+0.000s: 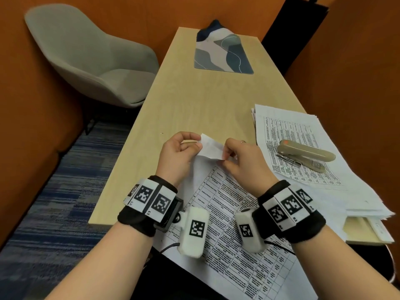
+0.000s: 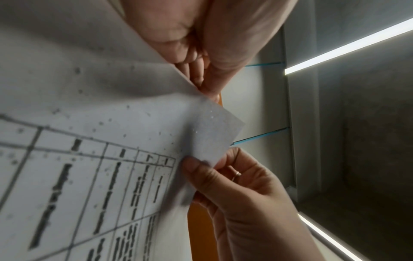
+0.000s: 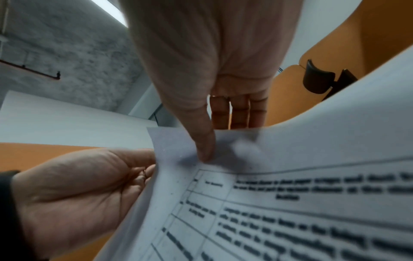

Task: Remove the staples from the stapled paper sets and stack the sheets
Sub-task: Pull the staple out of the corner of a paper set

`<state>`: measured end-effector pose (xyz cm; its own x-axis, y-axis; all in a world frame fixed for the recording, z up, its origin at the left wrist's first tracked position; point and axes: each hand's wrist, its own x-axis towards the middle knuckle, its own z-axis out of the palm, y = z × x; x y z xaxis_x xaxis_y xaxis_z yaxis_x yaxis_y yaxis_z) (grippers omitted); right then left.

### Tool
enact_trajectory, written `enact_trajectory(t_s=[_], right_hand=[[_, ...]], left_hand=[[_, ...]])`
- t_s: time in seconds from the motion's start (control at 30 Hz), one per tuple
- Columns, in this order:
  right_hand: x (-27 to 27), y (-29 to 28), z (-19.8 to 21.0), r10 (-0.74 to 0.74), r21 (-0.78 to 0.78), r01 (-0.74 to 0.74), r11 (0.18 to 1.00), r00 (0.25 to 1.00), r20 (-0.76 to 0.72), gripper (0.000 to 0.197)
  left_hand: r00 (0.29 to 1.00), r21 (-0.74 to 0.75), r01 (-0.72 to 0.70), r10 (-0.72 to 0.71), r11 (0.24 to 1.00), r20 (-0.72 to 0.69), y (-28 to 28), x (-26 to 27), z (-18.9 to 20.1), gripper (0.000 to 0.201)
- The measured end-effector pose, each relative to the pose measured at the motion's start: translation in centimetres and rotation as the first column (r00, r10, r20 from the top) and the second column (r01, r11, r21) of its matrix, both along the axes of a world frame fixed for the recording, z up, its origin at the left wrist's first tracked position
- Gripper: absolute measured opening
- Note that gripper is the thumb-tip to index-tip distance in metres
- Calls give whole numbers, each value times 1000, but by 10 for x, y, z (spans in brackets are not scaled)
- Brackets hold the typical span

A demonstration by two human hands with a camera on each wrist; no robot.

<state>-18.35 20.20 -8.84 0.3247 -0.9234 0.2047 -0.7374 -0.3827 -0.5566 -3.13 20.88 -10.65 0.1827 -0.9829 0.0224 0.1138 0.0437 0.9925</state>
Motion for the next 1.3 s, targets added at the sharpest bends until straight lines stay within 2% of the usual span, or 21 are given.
enact_trajectory(t_s=[0.23,0.37,0.5,0.6,0.7,0.8,0.87,1.03,1.1,1.2,1.3], right_hand=[[-4,-2,8,-15,62,2,998,978,209,29],[-6,-1,9,-8,37,-2,999,966,258,31],[-7,-1,11,-2,41,-11,999,956,294,27],[-8,-3,12,16,15,-21,1000,957,291,39],[-8,-6,12,24,4,-26,1000,959,283,41],[-7,-7,14,51,6,-54,999,964,261,30],[-6,-7,16,69,10,-74,997,969,238,29],[-3,-6,16,56,17,-61,998,977,207,36],[-3,-5,15,54,12,-57,998,980,193,40],[-2,-6,13,50,-15,-48,999,982,180,37],[0,-5,10,37,-72,-21,997,971,234,32]], left_hand=[[998,-17,45,-45,999,37,2,4,6,23],[993,-21,82,-80,996,85,5,7,11,26],[989,-11,123,-122,992,79,8,9,15,20],[982,-21,159,-157,987,103,7,10,13,12],[976,-50,184,-176,982,131,10,10,13,25],[973,-82,204,-194,975,123,13,10,11,58],[967,-81,213,-198,974,163,14,9,10,69],[972,-95,127,-105,987,211,15,6,8,41],[976,-107,98,-75,989,204,16,5,8,38],[981,-122,66,-43,990,188,16,3,7,30],[989,-127,10,9,992,147,15,2,3,35]])
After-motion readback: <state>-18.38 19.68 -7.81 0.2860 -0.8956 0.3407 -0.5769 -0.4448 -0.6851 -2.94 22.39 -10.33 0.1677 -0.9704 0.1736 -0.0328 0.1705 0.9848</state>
